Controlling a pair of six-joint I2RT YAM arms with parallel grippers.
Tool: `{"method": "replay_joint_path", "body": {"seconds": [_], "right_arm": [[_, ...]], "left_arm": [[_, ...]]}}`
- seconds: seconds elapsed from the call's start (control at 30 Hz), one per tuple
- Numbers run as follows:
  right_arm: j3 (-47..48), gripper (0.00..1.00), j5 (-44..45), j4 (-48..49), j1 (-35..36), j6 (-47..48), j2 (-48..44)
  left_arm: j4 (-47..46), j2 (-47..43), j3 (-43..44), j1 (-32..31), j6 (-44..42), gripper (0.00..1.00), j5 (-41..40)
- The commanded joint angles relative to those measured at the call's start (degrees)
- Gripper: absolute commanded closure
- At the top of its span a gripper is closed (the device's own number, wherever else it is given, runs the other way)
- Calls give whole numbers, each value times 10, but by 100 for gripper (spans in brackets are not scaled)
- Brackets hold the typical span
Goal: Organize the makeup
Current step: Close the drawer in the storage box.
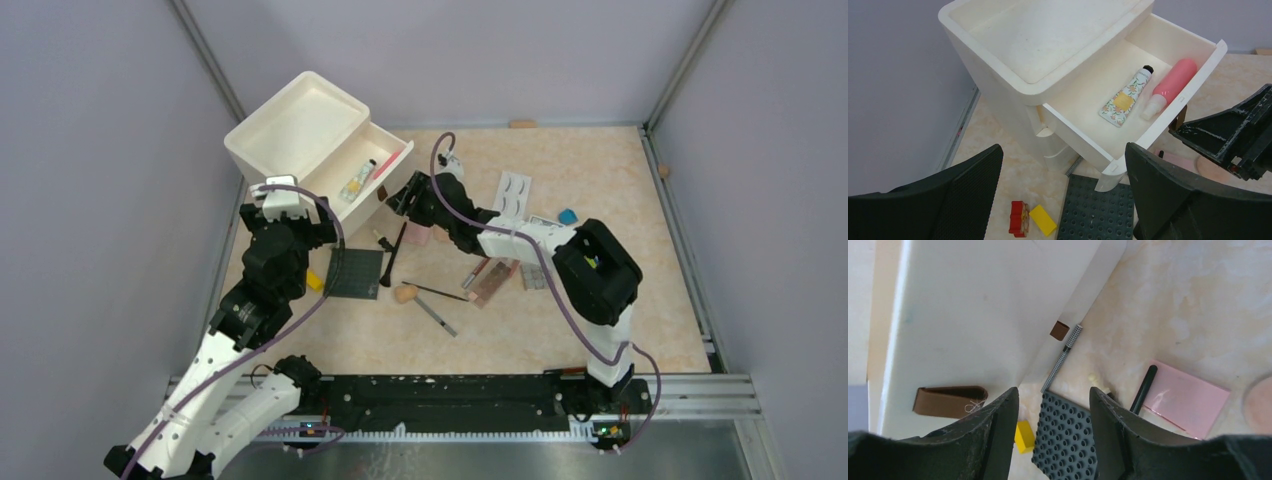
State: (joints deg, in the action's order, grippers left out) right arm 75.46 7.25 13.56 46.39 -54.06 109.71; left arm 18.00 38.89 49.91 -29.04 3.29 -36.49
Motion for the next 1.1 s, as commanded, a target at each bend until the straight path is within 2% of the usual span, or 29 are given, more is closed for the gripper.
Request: {"method": "replay_joint_path", "body": {"seconds": [0.0,0.37,0.67,1.07], "right_arm": [[24,47,-13,78,8,-62,37],[55,47,22,123,26,-66,53],[103,47,27,117,30,-59,80],[221,47,42,90,31,-22,142]], "left_arm": [[-30,-3,-4,3,-2,4,-2],[-31,-7,-5,4,-3,4,-4],[-32,-7,-5,7,-3,4,-3],[-33,-10,-5,9,-4,4,-2]]}}
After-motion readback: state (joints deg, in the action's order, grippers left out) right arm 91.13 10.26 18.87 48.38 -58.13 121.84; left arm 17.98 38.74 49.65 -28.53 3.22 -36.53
